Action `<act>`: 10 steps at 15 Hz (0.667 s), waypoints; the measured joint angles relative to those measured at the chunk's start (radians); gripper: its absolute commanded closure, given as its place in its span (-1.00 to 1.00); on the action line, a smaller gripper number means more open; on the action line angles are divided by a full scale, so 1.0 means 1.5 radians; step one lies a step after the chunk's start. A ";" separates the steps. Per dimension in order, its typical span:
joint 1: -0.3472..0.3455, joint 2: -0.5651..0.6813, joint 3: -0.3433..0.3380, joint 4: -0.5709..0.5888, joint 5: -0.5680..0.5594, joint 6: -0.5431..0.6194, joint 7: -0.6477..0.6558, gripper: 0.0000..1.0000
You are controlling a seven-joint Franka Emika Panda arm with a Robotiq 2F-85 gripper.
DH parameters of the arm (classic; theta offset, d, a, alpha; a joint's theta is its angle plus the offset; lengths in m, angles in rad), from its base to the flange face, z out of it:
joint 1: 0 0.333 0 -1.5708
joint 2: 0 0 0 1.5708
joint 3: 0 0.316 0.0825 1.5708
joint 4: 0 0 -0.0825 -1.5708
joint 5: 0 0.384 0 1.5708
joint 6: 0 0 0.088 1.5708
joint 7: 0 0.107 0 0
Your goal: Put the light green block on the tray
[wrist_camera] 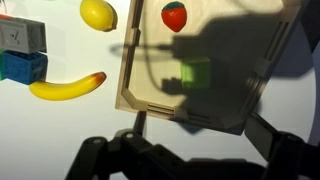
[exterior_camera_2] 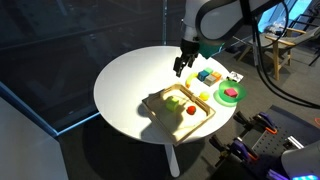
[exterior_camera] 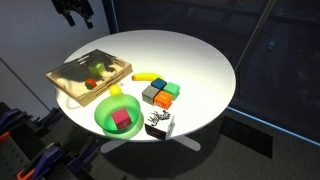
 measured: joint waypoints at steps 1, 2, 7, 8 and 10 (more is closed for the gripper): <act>-0.001 -0.014 0.000 -0.008 0.015 -0.006 -0.004 -1.00; -0.001 -0.027 0.000 -0.015 0.033 -0.013 -0.011 -1.00; -0.001 -0.072 0.000 -0.038 0.094 -0.074 -0.048 -1.00; -0.001 -0.079 0.000 -0.040 0.099 -0.089 -0.052 -1.00; -0.001 -0.090 0.000 -0.043 0.101 -0.118 -0.054 -1.00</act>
